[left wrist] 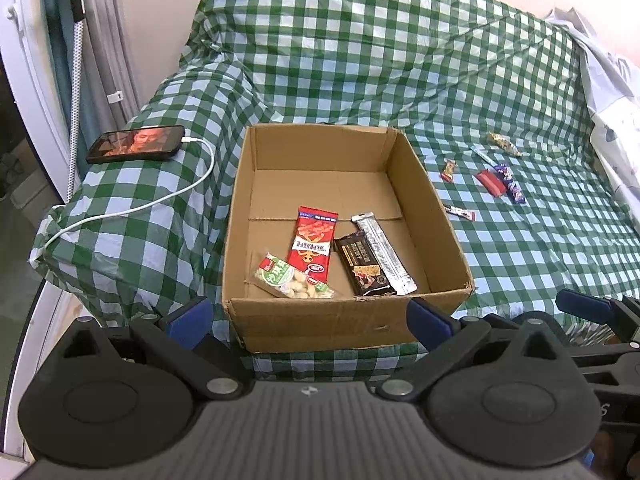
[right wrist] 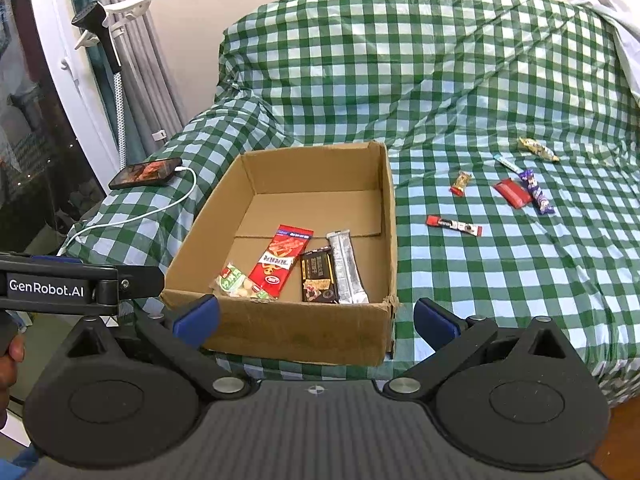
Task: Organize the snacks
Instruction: 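Withdraw both tools from the box toward the remaining snacks, then grasp the red packet with the right tool while the left tool grasps the small gold candy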
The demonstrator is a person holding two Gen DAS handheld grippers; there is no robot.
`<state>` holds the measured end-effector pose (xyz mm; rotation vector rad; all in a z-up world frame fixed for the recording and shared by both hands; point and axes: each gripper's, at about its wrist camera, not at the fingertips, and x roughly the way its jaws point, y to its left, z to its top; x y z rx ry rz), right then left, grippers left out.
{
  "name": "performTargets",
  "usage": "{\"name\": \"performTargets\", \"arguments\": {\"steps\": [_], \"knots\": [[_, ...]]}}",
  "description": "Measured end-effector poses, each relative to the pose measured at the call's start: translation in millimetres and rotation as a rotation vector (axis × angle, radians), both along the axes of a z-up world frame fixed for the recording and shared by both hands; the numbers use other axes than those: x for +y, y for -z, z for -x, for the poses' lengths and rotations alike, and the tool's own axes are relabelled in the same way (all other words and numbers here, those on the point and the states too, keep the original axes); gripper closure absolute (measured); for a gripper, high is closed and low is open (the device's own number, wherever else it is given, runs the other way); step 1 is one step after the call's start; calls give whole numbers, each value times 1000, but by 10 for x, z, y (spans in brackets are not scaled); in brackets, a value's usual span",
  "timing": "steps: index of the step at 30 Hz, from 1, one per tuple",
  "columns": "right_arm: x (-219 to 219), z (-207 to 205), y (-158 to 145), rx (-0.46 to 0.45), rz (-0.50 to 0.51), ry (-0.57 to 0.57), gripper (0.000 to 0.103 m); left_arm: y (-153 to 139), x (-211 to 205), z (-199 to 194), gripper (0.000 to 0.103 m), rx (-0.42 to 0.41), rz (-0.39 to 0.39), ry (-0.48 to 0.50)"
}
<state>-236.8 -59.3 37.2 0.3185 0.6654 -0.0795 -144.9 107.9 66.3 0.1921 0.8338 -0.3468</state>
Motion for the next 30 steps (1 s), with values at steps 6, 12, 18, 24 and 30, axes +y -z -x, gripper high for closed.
{"name": "performTargets", "arguments": {"steps": [6, 12, 18, 24, 30], "knots": [[-114, -30, 85, 14, -31, 18, 1, 56, -169, -69, 0, 12, -30, 18], [-303, -55, 177, 21, -64, 50, 1, 86, -420, -184, 0, 43, -45, 42], [-690, -60, 241, 23, -87, 131, 1, 49, -849, -320, 0, 42, -69, 107], [-1270, -50, 334, 29, -99, 265, 1, 26, -1373, -485, 0, 42, -74, 171], [-1795, -97, 505, 38, -91, 361, 1, 49, -1942, -779, 0, 42, -101, 221]]}}
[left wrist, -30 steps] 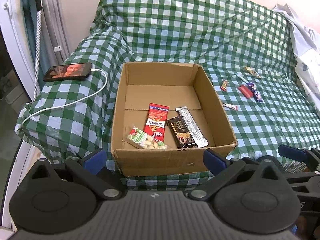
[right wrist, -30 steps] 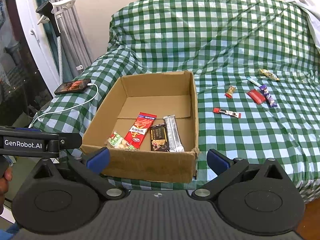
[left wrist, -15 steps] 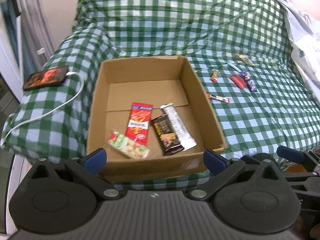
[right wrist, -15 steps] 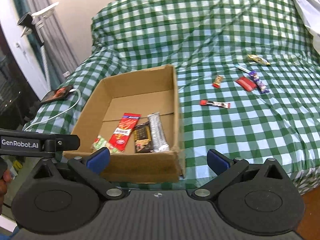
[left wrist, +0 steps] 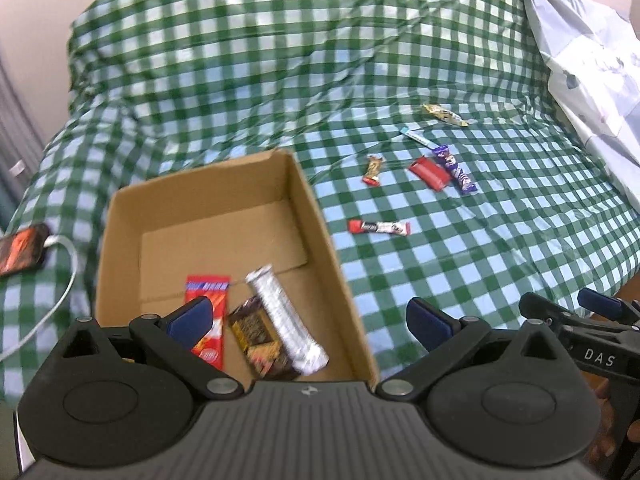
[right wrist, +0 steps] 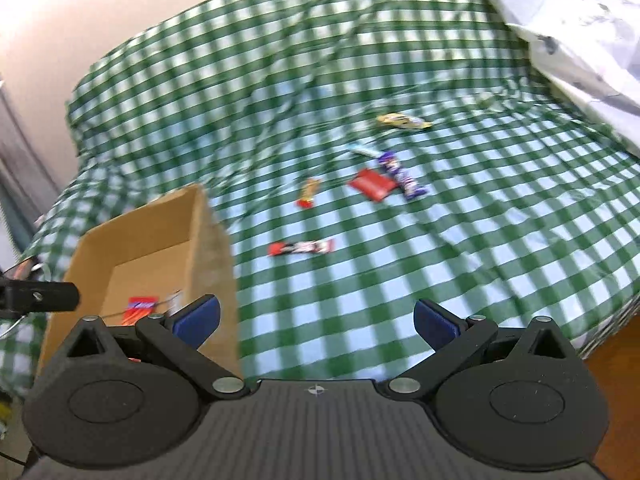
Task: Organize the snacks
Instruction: 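Grasp the red packet with the right tool while the left tool grasps the small gold candy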
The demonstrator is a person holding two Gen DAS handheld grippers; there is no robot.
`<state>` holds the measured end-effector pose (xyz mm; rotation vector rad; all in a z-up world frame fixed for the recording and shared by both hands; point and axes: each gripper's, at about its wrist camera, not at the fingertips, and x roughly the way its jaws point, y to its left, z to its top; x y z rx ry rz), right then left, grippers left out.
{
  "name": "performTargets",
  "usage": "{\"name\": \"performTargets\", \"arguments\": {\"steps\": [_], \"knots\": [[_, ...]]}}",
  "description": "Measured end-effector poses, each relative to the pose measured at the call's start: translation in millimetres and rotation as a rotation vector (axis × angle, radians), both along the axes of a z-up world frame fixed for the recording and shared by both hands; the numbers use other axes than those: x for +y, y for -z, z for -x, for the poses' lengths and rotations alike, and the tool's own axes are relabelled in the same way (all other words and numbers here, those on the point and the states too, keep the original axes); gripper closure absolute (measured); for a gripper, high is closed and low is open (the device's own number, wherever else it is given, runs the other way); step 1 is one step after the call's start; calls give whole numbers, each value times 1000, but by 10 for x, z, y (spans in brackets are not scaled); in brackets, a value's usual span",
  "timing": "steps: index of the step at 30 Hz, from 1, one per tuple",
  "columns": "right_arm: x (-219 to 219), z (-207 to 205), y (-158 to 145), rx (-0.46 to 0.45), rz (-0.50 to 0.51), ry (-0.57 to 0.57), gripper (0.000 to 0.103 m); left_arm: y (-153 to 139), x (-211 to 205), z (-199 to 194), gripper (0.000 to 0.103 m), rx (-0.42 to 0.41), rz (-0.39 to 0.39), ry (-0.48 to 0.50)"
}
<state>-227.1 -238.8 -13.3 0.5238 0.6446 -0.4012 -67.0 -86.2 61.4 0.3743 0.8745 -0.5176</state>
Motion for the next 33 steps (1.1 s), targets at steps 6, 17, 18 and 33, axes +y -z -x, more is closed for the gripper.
{"name": "performTargets", "arguments": {"steps": [6, 17, 18, 33], "knots": [[-478, -311, 181, -4, 45, 9, 1, 152, -656, -517, 0, 37, -20, 27], [-1379, -1742, 931, -54, 159, -219, 1, 1213, -2084, -1958, 0, 81, -81, 75], [-1452, -1914, 1045, -38, 172, -250, 1, 1347, -2208, -2082, 0, 84, -100, 90], [-2122, -3043, 2066, 70, 273, -291, 9, 2356, -2945, -2969, 29, 209, -132, 167]]}}
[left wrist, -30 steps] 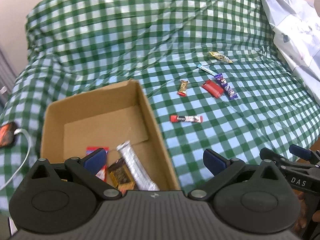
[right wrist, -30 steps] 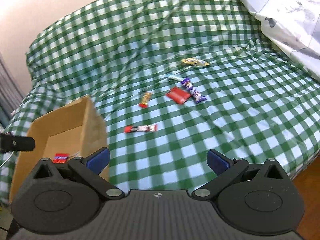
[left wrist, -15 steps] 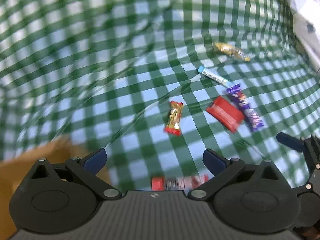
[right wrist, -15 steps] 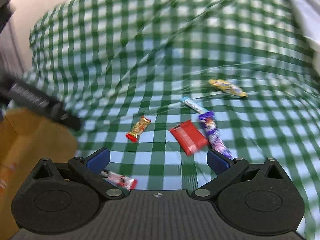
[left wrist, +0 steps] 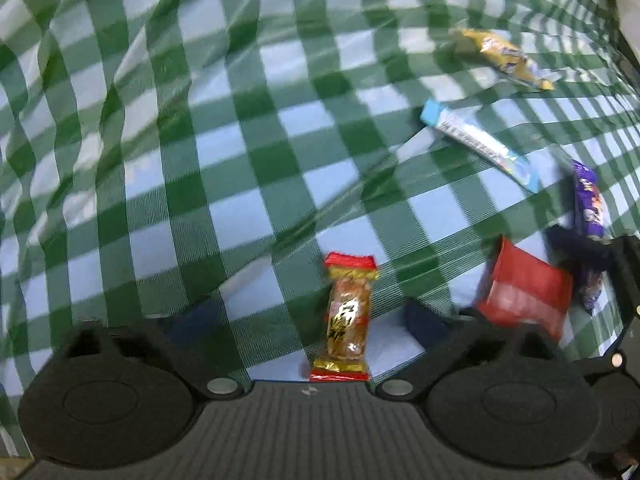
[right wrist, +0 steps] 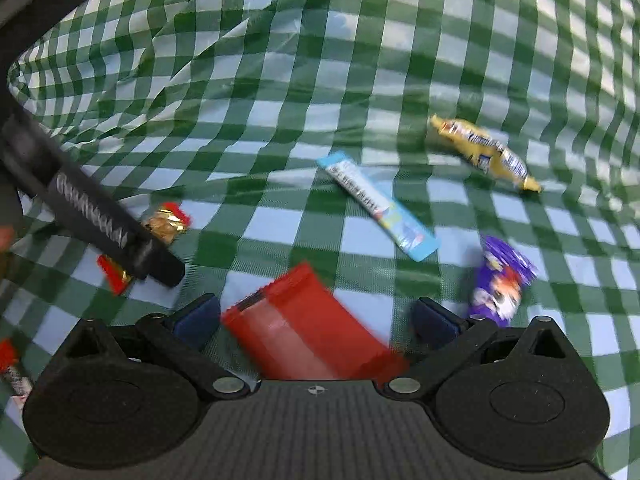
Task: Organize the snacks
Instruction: 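Grasp the red packet with the right tool while the left tool grasps the small gold candy, then carry the red packet and gold candy over the box with both tools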
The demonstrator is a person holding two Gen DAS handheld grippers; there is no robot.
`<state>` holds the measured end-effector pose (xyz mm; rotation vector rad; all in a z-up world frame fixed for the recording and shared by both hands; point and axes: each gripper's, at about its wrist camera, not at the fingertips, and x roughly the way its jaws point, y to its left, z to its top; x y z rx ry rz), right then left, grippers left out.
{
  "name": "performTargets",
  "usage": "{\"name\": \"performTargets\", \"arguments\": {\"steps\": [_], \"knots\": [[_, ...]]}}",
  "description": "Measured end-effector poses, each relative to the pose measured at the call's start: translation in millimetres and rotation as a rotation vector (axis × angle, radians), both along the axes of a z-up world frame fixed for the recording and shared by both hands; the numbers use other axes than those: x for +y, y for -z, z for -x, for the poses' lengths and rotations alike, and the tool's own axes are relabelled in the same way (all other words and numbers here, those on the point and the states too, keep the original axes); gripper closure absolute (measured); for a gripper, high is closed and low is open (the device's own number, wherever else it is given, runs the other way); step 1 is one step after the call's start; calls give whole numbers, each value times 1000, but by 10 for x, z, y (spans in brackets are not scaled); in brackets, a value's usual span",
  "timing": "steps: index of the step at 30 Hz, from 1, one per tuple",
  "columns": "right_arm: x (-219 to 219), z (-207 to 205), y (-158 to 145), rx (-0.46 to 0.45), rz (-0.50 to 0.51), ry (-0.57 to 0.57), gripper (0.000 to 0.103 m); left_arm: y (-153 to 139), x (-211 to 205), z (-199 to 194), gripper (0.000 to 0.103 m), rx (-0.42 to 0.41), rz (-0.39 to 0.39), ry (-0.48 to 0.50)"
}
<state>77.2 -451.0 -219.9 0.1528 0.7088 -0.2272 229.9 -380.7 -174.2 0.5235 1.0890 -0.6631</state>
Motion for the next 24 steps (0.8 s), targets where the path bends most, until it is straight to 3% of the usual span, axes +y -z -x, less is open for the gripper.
{"name": "performTargets", "arguments": {"steps": [1, 2, 4, 6, 15, 19, 24], "knots": [[21, 31, -4, -17, 9, 0, 29, -52, 11, 42, 68, 4, 18, 14], [59, 73, -27, -34, 26, -14, 47, -104, 20, 86, 84, 12, 27, 29], [130, 139, -88, -16, 43, -20, 50, -185, 75, 151, 85, 40, 36, 20], [174, 201, -134, 1, 31, -8, 64, -292, 178, 227, 85, 43, 64, 7], [568, 768, -829, -79, 39, 52, 64, -1229, 843, 971, 85, -18, 210, 6], [874, 1166, -1297, -149, 19, 73, 64, -1660, 1349, 1432, 85, -19, 286, -3], [1398, 1695, -1847, -229, -56, 75, 64, -1975, 2110, 1964, 85, -72, 296, -73]]}}
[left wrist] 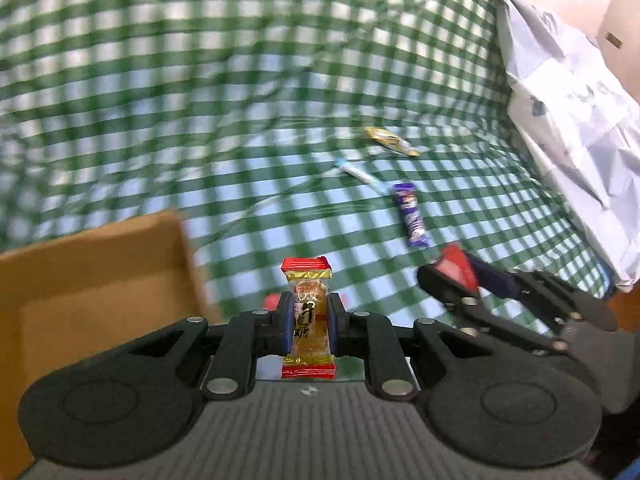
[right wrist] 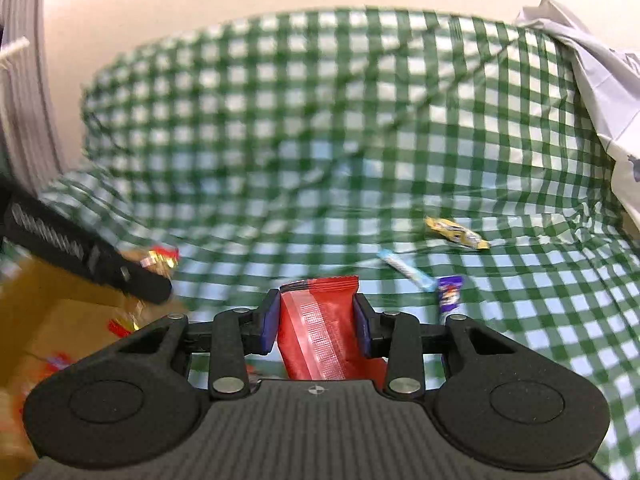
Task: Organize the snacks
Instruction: 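Carry the red packet and gold candy over the box with both tools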
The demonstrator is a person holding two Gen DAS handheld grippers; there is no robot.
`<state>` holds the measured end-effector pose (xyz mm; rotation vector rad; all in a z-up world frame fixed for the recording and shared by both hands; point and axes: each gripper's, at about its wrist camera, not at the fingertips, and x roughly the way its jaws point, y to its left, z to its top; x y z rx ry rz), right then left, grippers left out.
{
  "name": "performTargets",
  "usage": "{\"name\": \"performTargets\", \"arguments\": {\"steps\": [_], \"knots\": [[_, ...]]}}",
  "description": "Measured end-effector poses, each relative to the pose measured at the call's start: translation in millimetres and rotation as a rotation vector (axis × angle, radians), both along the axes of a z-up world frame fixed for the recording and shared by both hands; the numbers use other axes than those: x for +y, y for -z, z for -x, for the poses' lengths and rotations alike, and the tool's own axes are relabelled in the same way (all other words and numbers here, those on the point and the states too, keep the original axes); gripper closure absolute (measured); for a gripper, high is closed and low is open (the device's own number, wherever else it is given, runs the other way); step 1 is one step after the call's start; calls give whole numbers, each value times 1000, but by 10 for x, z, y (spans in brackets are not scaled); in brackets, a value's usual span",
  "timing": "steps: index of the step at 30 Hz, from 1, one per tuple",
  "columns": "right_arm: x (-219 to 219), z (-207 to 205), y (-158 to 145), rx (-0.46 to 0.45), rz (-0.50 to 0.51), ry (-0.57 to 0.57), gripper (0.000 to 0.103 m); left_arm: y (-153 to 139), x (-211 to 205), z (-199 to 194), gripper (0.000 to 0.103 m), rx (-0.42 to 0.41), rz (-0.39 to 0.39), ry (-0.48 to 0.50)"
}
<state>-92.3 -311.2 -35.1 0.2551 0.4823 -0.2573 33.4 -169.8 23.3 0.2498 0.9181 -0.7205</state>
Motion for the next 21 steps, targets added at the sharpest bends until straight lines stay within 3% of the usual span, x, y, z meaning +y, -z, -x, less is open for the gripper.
{"name": "performTargets", "arguments": {"steps": [4, 12, 21], "knots": [[506, 318, -308, -30, -60, -62, 64, -139, 676, 329, 85, -18, -26, -81], [1542, 715, -672, -16, -73, -237, 63, -311, 1922, 828, 85, -38, -45, -214], [2387, 1134, -805, 17, -32, -342, 63, -374, 2538, 1364, 85, -81, 1, -243]]}}
